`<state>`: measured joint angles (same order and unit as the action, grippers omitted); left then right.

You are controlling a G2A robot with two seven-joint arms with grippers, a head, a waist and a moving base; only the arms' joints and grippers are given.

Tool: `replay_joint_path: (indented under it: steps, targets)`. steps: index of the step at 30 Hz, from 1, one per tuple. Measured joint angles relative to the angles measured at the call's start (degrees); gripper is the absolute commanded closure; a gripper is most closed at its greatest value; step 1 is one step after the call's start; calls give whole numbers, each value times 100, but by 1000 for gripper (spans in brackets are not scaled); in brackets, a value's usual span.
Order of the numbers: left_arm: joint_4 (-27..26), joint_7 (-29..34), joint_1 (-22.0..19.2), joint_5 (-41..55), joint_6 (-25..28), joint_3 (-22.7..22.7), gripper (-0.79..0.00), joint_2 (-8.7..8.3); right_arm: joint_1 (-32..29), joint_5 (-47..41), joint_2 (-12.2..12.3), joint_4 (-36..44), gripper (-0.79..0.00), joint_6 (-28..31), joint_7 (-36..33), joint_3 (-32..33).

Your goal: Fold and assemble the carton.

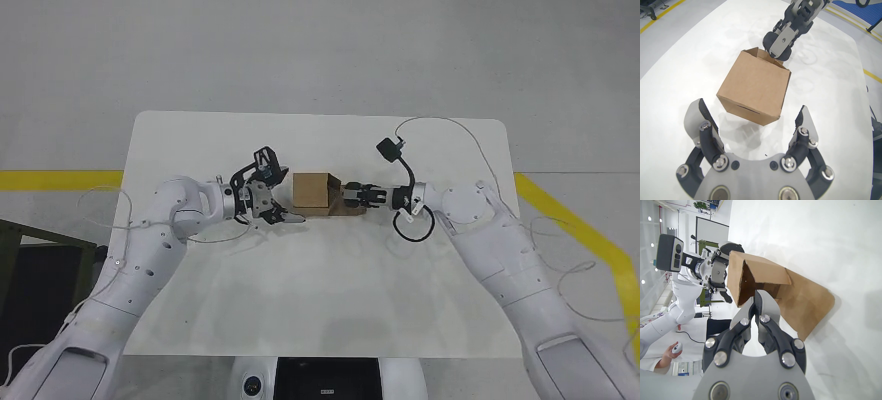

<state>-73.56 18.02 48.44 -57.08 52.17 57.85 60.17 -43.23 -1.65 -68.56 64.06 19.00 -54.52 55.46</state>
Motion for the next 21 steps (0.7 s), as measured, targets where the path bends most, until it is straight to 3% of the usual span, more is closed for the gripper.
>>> replay_joint_path:
  steps: [7, 21]
  targets:
    - [342, -398, -175, -289, 88, -225, -785, 84, -95, 126, 74, 186, 0, -259, 4, 193]
    - [747, -958, -438, -548, -10, -549, -785, 255, 504, -101, -303, -533, 0, -622, 372, -551]
